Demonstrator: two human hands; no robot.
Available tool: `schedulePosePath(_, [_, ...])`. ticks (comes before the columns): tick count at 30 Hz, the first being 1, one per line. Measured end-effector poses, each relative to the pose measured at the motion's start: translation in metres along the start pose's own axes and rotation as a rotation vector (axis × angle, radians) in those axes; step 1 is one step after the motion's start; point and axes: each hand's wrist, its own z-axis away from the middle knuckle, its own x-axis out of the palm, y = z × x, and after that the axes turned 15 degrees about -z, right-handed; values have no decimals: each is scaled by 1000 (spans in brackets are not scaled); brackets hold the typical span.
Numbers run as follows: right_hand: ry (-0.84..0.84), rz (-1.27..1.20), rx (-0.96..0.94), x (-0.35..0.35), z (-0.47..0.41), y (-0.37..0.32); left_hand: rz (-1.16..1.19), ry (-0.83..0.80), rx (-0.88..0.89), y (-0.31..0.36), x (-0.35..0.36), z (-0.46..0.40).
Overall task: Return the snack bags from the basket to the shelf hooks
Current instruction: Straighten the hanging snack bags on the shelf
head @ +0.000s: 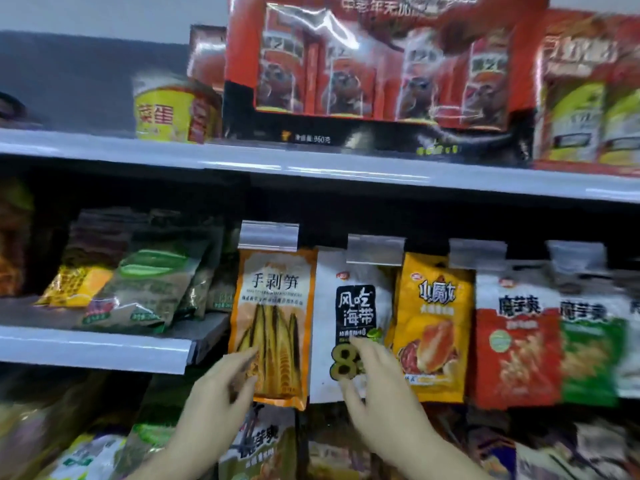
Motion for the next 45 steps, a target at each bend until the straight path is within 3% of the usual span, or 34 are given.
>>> schedulePosePath(5, [255, 105, 86, -67, -18, 21, 28, -7, 88, 66, 10, -15])
schedulePosePath(10, [372, 157, 104, -124, -40, 62, 4, -16, 222, 141, 49, -44])
schedulePosePath(13, [350, 165, 101, -150, -57, 87, -72, -4, 273, 187, 74, -67])
schedulePosePath(17, [191, 236, 22, -171, -77, 113, -346, 52, 374, 231, 102, -94])
schedulePosePath(21, [70, 289, -51, -177, -89, 125, -574, 18, 336, 248, 120, -114])
schedulePosePath(30, [73, 572, -140, -170, -96, 126, -705, -112, 262, 246, 139, -127])
schedulePosePath(45, [42, 679, -53, -165, -117, 131, -816, -226, 193, 247, 153, -149])
